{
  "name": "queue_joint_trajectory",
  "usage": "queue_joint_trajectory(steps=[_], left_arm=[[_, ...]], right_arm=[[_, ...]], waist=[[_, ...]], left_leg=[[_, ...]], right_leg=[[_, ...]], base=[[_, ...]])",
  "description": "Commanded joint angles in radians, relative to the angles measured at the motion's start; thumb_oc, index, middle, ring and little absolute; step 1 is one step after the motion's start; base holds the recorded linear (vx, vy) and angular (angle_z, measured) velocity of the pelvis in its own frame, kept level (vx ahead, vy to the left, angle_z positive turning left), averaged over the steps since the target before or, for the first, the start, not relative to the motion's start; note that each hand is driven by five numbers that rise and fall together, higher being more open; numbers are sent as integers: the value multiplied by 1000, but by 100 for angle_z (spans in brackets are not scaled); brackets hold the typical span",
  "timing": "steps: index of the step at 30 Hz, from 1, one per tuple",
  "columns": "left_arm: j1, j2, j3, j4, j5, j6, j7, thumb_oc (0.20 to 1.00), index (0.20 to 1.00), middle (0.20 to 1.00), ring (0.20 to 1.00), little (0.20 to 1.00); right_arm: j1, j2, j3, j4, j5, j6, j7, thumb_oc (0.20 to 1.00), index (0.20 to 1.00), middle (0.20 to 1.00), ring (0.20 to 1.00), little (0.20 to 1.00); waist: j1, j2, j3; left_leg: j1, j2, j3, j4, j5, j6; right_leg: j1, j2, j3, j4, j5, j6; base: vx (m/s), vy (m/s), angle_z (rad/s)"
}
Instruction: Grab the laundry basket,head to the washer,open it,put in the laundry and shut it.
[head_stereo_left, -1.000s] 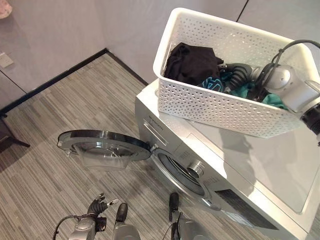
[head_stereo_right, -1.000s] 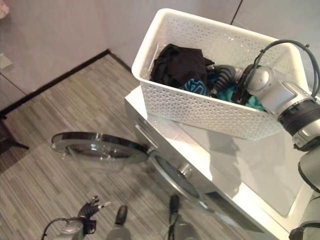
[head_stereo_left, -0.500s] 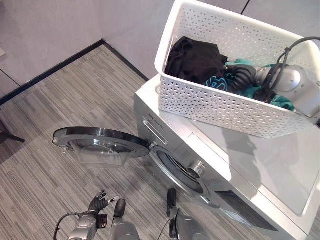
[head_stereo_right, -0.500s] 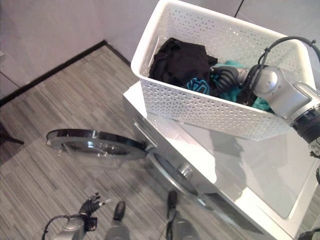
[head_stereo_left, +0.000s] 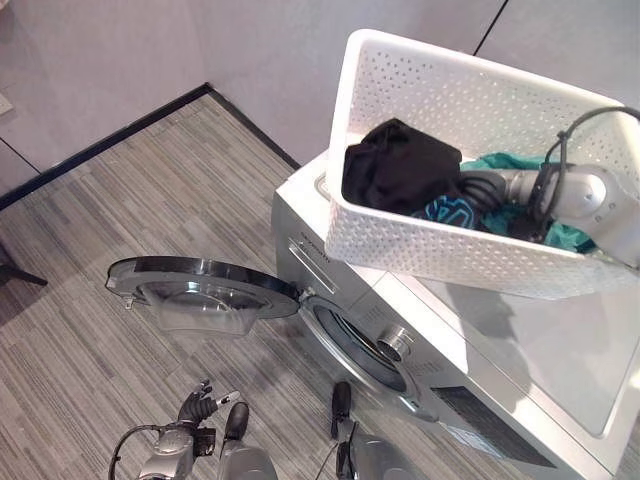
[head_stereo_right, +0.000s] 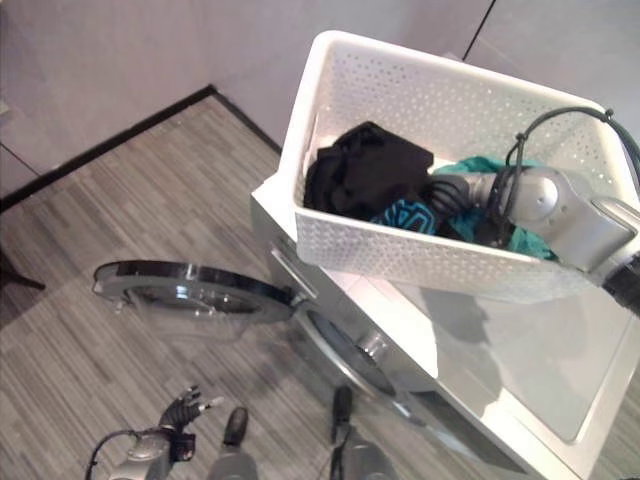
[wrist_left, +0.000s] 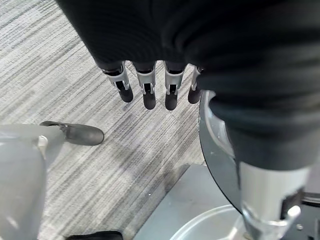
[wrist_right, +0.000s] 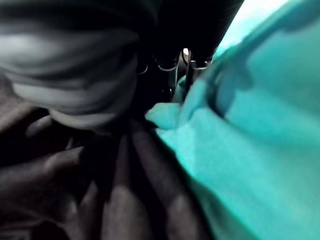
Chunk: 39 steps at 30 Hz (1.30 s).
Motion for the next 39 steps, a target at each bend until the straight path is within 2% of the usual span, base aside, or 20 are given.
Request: queue_joint_trajectory(steps=[1, 7, 11, 13, 19, 21, 22, 31, 33, 39], left_arm=[[-18, -1, 8, 40, 23, -19, 1, 1000, 1000, 1000, 1000, 1000], [7, -8, 25, 68, 33, -12, 0, 1000, 1000, 1000, 1000, 1000], [16, -9, 29, 75, 25, -12, 4, 1000, 1000, 1000, 1000, 1000], [20, -7, 16, 75, 28, -12, 8, 1000, 1000, 1000, 1000, 1000], [11, -1, 0, 72, 19, -18, 18, 1000, 1000, 1000, 1000, 1000], [13, -3, -3, 71, 22, -19, 19, 1000, 1000, 1000, 1000, 1000], [13, -2, -15, 68, 17, -22, 22, 1000, 1000, 1000, 1000, 1000], [7, 4, -23, 93, 9, -32, 42, 1000, 1000, 1000, 1000, 1000], [-2, 6, -29, 109, 12, -36, 59, 1000, 1000, 1000, 1000, 1000], [-12, 2, -42, 111, 25, -35, 83, 1000, 1000, 1000, 1000, 1000]], right_arm=[[131, -37, 97, 2, -7, -2, 88, 200, 200, 200, 200, 200], [178, -53, -50, 8, -28, -35, 9, 200, 200, 200, 200, 200], [188, -16, -154, 62, -44, -50, -69, 200, 200, 200, 200, 200], [110, 51, -241, 171, -48, -60, -180, 200, 200, 200, 200, 200], [-75, 74, -262, 263, -47, -75, -298, 200, 200, 200, 200, 200], [-101, 69, -264, 273, -48, -76, -308, 200, 200, 200, 200, 200], [-187, 70, -273, 344, -47, -88, -370, 200, 200, 200, 200, 200], [-416, 99, -220, 535, -33, -100, -476, 200, 200, 200, 200, 200], [-507, 130, -209, 627, -27, -98, -534, 200, 200, 200, 200, 200], [-589, 165, -241, 652, -85, -92, -645, 200, 200, 200, 200, 200]], waist=[[-14, 0, 4], [-25, 6, -30], [-26, 8, -49], [-24, 11, -68], [-26, 8, -81], [-28, 9, -83], [-27, 4, -91], [-24, -7, -109], [-24, -13, -120], [-26, -11, -140]], left_leg=[[17, -14, 86, -4, 18, 68], [49, -20, 97, -4, 2, 71], [64, -25, 101, -4, -5, 74], [72, -31, 106, -4, -14, 80], [77, -38, 108, -4, -21, 85], [78, -38, 108, -4, -23, 86], [85, -39, 106, -4, -27, 87], [104, -38, 102, -4, -38, 89], [113, -38, 101, -4, -42, 91], [135, -41, 103, -4, -55, 99]], right_leg=[[-20, -25, 73, 135, -208, 25], [4, -30, 84, 139, -213, 31], [17, -33, 90, 138, -212, 33], [26, -37, 96, 131, -209, 36], [38, -38, 102, 119, -204, 35], [42, -38, 102, 117, -206, 35], [50, -37, 102, 116, -208, 34], [73, -36, 99, 112, -211, 34], [83, -36, 99, 111, -211, 34], [101, -36, 103, 114, -214, 36]], base=[[0, 0, 0], [27, 20, -6], [26, 20, -5], [23, 22, -9], [4, 1, -1], [0, 0, 0], [0, 0, 0], [5, 0, 1], [0, 0, 0], [0, 0, 0]])
